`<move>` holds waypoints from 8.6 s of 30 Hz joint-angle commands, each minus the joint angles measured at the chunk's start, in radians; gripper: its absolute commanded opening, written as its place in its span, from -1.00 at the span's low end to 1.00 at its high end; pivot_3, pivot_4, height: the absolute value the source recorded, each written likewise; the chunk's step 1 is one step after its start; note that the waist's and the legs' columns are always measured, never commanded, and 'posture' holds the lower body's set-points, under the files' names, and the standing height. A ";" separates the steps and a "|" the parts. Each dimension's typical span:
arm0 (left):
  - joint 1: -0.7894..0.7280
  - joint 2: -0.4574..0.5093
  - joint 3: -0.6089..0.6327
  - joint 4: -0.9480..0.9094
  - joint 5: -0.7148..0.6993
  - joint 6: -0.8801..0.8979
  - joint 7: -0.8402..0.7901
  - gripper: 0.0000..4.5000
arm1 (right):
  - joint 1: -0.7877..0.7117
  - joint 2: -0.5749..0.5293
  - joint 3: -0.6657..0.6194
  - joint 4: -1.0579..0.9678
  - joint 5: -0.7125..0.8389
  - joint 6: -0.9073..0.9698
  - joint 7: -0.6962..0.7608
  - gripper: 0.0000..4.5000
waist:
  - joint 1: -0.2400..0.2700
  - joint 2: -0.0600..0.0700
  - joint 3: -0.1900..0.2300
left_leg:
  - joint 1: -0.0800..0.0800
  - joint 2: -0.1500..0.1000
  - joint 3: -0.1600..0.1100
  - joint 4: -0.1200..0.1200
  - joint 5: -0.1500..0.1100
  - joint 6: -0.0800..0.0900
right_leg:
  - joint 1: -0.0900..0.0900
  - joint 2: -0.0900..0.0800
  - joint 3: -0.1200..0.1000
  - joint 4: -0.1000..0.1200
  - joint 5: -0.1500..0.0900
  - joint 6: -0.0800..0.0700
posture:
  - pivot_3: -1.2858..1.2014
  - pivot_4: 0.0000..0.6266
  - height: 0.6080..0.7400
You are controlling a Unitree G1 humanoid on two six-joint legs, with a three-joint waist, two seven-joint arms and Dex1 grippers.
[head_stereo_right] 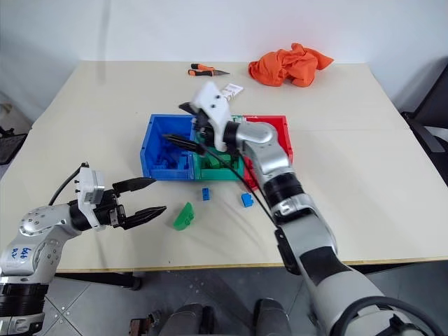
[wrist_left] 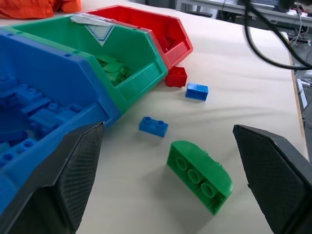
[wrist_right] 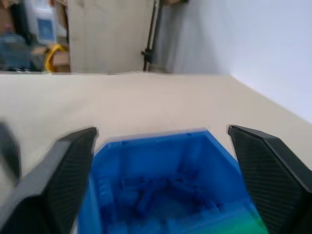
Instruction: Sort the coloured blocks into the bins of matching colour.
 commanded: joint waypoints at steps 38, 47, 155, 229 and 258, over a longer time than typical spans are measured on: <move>0.055 0.029 0.052 -0.043 -0.010 0.005 -0.053 1.00 | 0.685 -0.281 -0.039 -0.616 0.052 0.404 -0.273 0.98 | 0.027 0.000 0.000 | 0.000 0.000 0.008 0.001 -0.001 0.002 | 0.004 -0.002 -0.002 -0.015 0.000 0.000 | 0.03 -0.52 1.00; 0.074 0.025 0.062 -0.070 -0.010 0.021 -0.030 1.00 | 0.673 -0.244 0.008 -0.588 0.011 0.375 -0.288 0.98 | 0.021 0.001 0.000 | 0.000 0.001 0.008 0.000 -0.001 0.002 | 0.003 -0.001 -0.002 -0.014 0.000 0.000 | 0.03 -0.52 1.00; -0.028 0.041 0.006 0.021 0.021 0.013 -0.100 1.00 | 0.660 -0.147 -0.004 -0.638 0.017 0.461 -0.434 0.99 | 0.009 0.001 0.000 | 0.000 0.001 0.007 -0.001 -0.001 0.001 | 0.002 -0.001 -0.002 -0.013 0.000 0.000 | 0.03 -0.52 1.00; 0.045 0.103 0.054 0.065 0.042 -0.012 -0.111 1.00 | 0.739 -0.757 -0.249 -0.750 0.254 0.252 0.274 0.99 | 0.017 0.001 0.001 | 0.001 0.003 0.011 -0.001 -0.001 0.002 | 0.004 -0.001 -0.001 -0.018 0.000 0.000 | 0.03 -0.52 1.00; 0.234 -0.069 0.025 -0.655 -0.121 0.635 0.594 1.00 | 0.369 -0.552 -0.038 -0.387 0.170 0.105 0.445 0.99 | 0.025 0.001 0.002 | 0.000 0.000 0.006 0.000 -0.001 0.002 | 0.007 -0.004 0.004 -0.018 0.000 0.000 | 0.03 -0.52 1.00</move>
